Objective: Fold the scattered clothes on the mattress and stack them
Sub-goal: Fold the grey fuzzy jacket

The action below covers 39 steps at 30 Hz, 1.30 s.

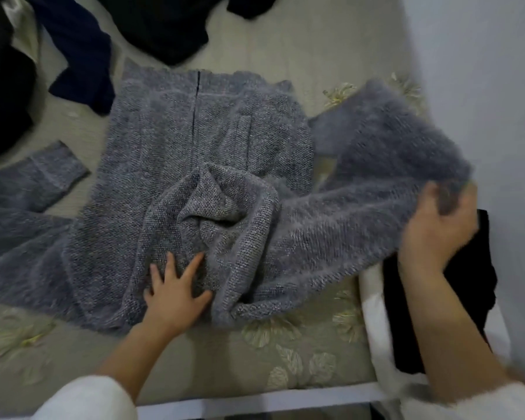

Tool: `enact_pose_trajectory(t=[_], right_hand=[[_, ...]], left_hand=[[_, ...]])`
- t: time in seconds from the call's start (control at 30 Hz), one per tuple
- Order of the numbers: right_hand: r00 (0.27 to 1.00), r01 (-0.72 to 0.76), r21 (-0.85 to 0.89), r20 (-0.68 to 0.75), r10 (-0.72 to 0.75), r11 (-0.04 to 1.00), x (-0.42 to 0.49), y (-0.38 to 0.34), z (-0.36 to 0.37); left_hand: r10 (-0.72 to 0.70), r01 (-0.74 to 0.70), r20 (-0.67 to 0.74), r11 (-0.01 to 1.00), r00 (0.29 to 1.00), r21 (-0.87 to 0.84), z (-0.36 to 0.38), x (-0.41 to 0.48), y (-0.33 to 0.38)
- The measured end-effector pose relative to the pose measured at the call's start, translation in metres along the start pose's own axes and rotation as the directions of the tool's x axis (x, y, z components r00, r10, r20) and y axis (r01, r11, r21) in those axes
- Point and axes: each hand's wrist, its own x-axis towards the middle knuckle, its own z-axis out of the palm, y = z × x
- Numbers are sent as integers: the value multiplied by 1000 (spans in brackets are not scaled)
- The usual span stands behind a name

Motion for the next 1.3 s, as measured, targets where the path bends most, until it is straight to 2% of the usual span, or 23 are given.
enact_pose_trajectory(t=[0.03,0.1,0.2,0.23,0.3,0.37,0.4,0.43,0.47,0.5,0.57,0.6,0.63,0.7,0.77,0.87,0.9,0.97,1.03,1.1,1.13,1.23,1.3], right_hand=[[1000,13,-16,-24,-13,1000,-8,5,-19],[997,-78,-36,-12,78,996,-27,30,-47],[910,-408,-110,30,413,906,-57,71,-59],[869,-486,-145,29,494,862,-67,78,-59],[840,-529,-245,-19,542,812,-89,86,-54],[822,-558,-271,-46,568,784,-115,86,-45],[805,-583,-251,-46,592,773,-131,86,-42],[776,-621,-226,-40,630,750,-148,86,-37],[719,-682,-214,-19,695,700,-166,88,-31],[640,-750,-202,22,768,630,-182,90,-24],[476,-861,-164,75,876,482,-204,94,-6],[451,-874,-168,72,890,456,-210,99,1],[464,-863,-201,43,885,463,-210,100,7],[482,-840,-299,-31,876,452,-203,101,13],[451,-849,-358,-105,886,389,-198,102,10],[358,-887,-296,49,933,356,-201,101,4],[369,-875,-303,85,926,377,-204,96,4],[546,-715,-453,114,830,533,-206,90,3],[663,-559,-557,146,734,615,-206,84,-1],[667,-508,-627,148,730,591,-212,77,-8],[645,-510,-658,134,752,555,-217,74,-13],[583,-446,-780,120,804,439,-232,64,-30],[575,-373,-846,111,810,381,-243,51,-38]], left_hand=[[8,-8,-1,1000,1000,-10,1,-1,1],[19,-19,18,1000,1000,-17,4,-5,1],[70,-70,5,997,998,-15,9,-11,-5],[89,-93,-61,994,994,-52,10,-14,-9],[32,-107,-334,972,942,-211,13,-19,-19],[-236,-28,-569,909,788,-416,14,-27,-32],[-390,-5,-601,836,698,-549,12,-30,-39],[-548,14,-541,711,638,-703,7,-31,-46],[-683,-2,-424,527,594,-850,5,-25,-59],[-775,-32,-257,293,578,-956,3,-16,-75],[-743,-83,73,-171,665,-982,-5,6,-108],[-683,-48,147,-259,715,-965,-9,16,-125],[-686,-10,173,-254,706,-967,-14,23,-136],[-745,139,203,-147,636,-979,-17,34,-155],[-750,231,263,-151,607,-961,-18,43,-167],[-474,316,465,-362,748,-877,-29,37,-155],[-424,296,467,-408,776,-863,-33,32,-150],[-501,169,346,-365,793,-915,-34,29,-148],[-685,42,192,-229,703,-973,-38,9,-151],[-805,125,142,-85,575,-988,-29,-16,-159],[-825,210,160,-51,543,-976,-18,-29,-166],[-815,329,279,-115,508,-937,3,-57,-181],[-838,376,315,-144,445,-915,4,-60,-185]])
